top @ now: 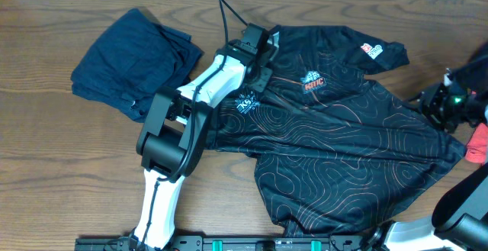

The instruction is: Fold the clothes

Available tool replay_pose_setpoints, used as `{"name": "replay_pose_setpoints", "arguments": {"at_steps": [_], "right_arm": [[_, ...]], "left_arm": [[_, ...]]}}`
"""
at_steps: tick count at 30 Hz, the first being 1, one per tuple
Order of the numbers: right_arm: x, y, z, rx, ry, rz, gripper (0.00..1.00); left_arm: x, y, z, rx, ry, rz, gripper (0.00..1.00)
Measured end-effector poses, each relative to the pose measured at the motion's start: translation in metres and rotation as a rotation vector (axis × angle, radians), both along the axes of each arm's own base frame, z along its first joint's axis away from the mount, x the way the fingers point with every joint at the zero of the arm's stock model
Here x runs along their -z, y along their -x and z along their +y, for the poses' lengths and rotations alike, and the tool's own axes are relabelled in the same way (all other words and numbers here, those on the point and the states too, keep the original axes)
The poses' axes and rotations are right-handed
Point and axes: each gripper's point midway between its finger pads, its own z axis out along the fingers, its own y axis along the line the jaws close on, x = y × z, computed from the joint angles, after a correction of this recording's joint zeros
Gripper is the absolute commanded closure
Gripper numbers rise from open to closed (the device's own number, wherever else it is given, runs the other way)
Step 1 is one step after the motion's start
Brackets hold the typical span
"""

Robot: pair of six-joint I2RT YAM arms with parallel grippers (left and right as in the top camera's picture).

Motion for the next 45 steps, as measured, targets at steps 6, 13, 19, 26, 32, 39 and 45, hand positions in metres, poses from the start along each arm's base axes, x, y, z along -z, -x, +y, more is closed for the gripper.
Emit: {"name": "replay_pose_setpoints", "arguments": {"at_steps": [6, 13, 19, 26, 32, 39, 45], "right_arm": [[0.006, -0.035, 0.003, -0.033, 0.161, -0.078, 0.55], [0.035, -0.07, 0.05, -0.095, 0.226, -0.173, 0.55], [0.09, -0.021, 0.048, -0.013, 0.294, 0.132, 0.71], [0.1, -0.013, 0.005, 0.184, 0.358, 0.186, 0.79], [0.125, -0.023, -0.012, 0.346, 0.383, 0.152, 0.87], [0.127, -0.074, -0.052, 0.508, 0.363, 0.026, 0.91], [0.119, -0.091, -0.114, 0.572, 0.355, 0.0, 0.93]], "left_arm": [[0.002, 0.011, 0.074, -0.119, -0.207, 0.088, 0.94], [0.0, 0.016, 0.14, -0.281, -0.294, 0.156, 0.94], [-0.037, 0.016, 0.131, -0.281, -0.264, 0.08, 0.92], [-0.147, 0.012, 0.113, -0.272, -0.145, -0.162, 0.89], [-0.166, 0.022, 0.113, -0.267, -0.138, -0.18, 0.89], [-0.157, 0.041, 0.12, -0.259, -0.184, -0.099, 0.89], [-0.156, 0.043, 0.121, -0.257, -0.19, -0.089, 0.85]]}}
